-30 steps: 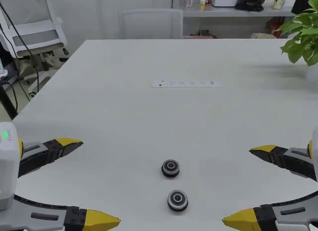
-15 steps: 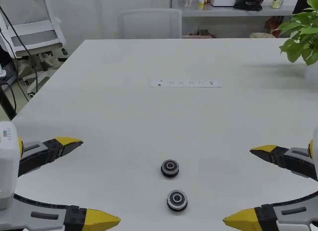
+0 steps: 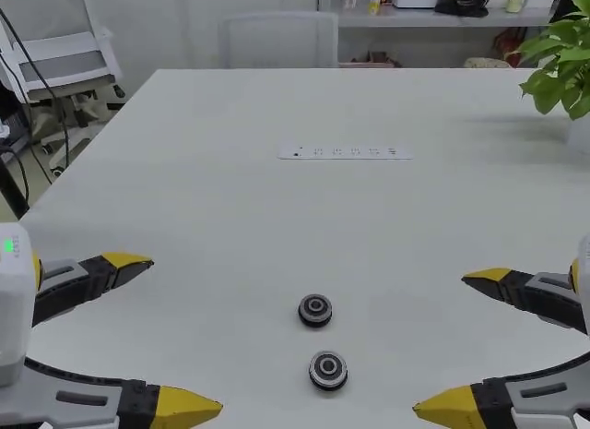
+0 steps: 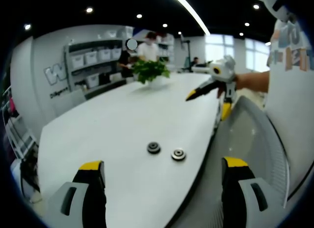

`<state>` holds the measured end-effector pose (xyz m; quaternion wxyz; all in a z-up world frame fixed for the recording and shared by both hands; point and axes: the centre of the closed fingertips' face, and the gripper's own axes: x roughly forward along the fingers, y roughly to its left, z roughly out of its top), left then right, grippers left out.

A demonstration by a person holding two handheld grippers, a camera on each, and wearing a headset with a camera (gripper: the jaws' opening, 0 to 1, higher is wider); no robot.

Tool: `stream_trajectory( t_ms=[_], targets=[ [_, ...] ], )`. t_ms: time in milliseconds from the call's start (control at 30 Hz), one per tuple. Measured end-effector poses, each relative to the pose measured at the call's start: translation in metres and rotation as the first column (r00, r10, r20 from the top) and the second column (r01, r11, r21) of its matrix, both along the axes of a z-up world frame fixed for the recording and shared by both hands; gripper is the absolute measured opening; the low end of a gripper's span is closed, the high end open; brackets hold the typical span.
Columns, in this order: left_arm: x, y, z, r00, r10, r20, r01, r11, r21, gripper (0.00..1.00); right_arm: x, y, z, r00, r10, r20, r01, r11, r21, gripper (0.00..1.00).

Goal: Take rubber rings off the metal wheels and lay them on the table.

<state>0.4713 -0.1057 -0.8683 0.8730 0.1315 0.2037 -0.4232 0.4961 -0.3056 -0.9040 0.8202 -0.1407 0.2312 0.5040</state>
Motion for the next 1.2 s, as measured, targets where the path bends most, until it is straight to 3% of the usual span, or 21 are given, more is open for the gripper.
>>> stream_trajectory(
  t_ms=[1200],
  targets=[
    [0.0061,0.0008,-0.0035,1.0,-0.008,-0.005,0.008,1.0,-0.004,1.0,0.004,0.0009,-0.0038,1.0,0.001,0.001,-0.001,1.0,-0.005,0.96]
  ],
)
